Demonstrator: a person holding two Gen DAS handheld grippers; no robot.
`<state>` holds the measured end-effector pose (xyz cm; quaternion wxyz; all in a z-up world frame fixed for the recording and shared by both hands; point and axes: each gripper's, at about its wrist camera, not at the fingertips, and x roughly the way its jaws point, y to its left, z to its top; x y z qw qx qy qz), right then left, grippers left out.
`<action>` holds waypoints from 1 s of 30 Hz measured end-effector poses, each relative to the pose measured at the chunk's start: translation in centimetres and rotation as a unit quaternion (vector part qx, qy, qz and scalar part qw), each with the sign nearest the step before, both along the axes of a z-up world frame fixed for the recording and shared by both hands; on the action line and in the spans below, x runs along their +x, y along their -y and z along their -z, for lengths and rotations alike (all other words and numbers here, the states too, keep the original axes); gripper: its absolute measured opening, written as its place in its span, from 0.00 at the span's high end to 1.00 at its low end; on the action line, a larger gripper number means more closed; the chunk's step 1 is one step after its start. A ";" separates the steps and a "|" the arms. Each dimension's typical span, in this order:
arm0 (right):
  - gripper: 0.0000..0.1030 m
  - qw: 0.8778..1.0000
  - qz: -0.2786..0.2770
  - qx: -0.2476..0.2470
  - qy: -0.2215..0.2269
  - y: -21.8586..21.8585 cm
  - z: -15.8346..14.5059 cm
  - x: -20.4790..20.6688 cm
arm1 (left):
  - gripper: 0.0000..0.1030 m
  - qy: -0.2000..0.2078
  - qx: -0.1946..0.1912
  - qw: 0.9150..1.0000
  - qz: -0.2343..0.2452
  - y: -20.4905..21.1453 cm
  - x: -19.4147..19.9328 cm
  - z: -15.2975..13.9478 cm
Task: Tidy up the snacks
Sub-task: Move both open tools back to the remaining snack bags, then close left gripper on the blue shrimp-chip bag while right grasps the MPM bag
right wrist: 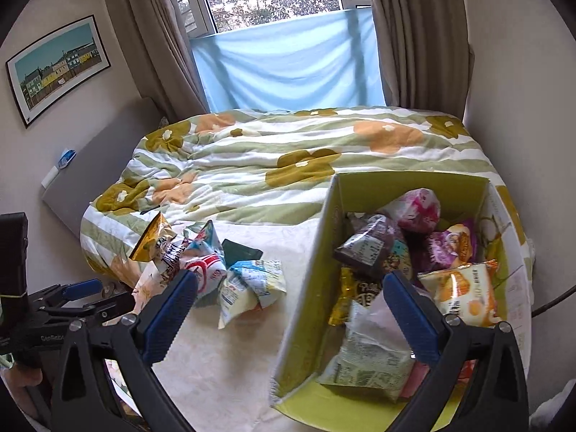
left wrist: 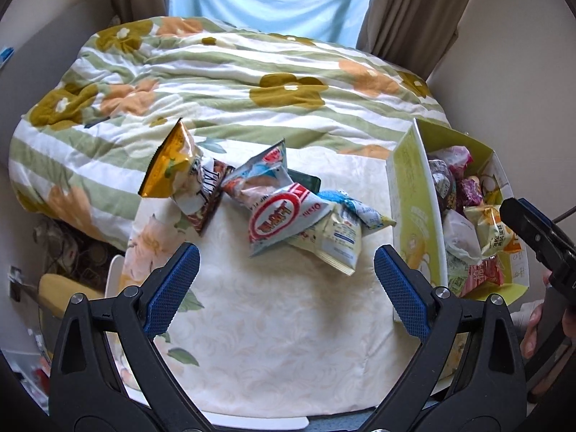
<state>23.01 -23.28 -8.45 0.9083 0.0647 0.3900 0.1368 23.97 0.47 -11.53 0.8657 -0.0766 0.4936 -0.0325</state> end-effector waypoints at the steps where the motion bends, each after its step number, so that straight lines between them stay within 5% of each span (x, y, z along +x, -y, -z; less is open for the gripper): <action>1: 0.00 1.000 0.004 0.002 -0.001 -1.0 0.0 0.3 | 0.06 -0.003 -0.005 1.000 0.003 -0.6 0.7 0.1; 6: 0.00 0.999 0.031 0.032 -0.021 -4.8 0.6 1.9 | 0.06 -0.020 -0.016 1.000 0.018 -3.3 3.7 1.5; 13: 0.00 0.988 0.097 0.075 -0.098 -8.0 3.9 4.8 | 0.06 -0.070 -0.082 0.993 0.040 -5.5 8.6 5.7; 23: 0.00 0.947 0.258 0.148 -0.124 -7.3 7.5 4.2 | 0.06 -0.115 -0.122 0.985 0.040 -3.9 13.5 11.6; 30: 0.00 0.931 0.299 0.165 -0.131 -7.9 9.4 4.2 | 0.06 -0.130 -0.114 0.984 0.036 -3.3 15.2 14.4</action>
